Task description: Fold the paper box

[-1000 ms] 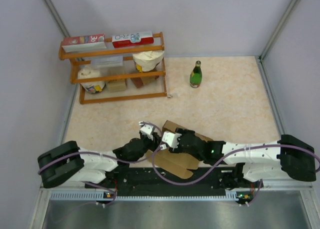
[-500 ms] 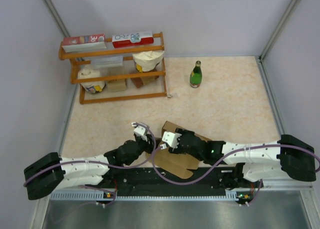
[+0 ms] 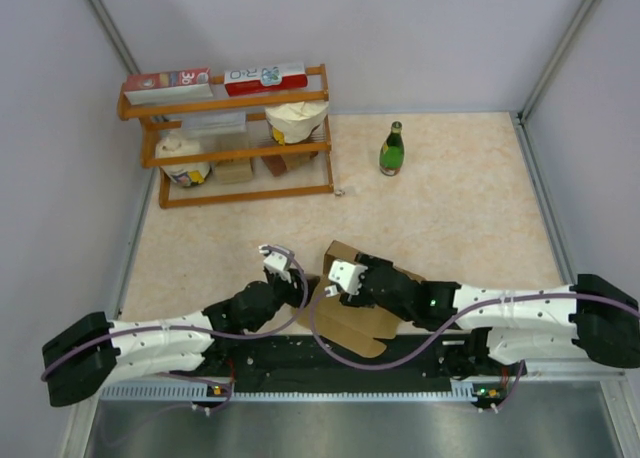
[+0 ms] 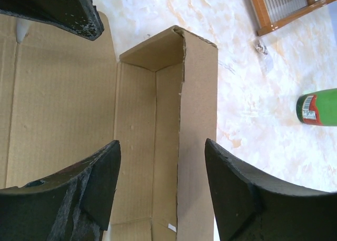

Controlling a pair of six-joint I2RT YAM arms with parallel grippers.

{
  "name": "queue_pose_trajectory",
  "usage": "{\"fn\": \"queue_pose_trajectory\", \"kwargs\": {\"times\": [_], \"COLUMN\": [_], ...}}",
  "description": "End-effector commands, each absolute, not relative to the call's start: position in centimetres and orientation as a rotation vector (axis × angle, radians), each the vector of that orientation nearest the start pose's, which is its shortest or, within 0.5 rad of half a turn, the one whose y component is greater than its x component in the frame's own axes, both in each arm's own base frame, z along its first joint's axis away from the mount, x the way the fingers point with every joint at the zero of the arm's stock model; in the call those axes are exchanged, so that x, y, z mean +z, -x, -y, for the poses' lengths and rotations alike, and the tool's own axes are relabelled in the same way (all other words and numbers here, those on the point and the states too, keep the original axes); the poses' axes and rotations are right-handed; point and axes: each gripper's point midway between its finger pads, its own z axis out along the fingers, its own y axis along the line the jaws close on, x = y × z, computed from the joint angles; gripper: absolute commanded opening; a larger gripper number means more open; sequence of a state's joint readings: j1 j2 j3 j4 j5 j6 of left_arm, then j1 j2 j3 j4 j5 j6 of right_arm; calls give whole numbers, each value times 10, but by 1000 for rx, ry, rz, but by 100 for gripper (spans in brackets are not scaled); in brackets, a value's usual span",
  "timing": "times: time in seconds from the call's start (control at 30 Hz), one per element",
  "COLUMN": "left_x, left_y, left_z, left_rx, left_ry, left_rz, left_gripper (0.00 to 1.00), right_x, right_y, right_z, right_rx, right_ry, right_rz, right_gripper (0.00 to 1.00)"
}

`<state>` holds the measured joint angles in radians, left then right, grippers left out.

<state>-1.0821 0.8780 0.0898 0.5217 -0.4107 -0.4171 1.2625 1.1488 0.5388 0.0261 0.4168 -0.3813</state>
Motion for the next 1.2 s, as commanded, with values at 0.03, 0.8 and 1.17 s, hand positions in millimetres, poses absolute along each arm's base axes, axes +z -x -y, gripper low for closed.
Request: {"fn": "queue_pose_trajectory", "kwargs": {"times": [0.03,0.8,1.17], "left_x": [93,128,236], "left_y": [-185,-155,-160], "left_z": [229,258,275], "left_rx": [-678,-855,-896], "left_ry": [-307,-547,-617], "left_rz": [-1826,-1800,-1544], "left_gripper": [56,46,44], "right_x": [156,175,121], "right_y": [-180,-177,-150], "right_z": [-286,-130,-117], "right_rx": [159,204,294], "right_ry": [1243,42,-169], "right_rz": [-1548,-2340,-2518], "right_gripper": [65,69,67]}}
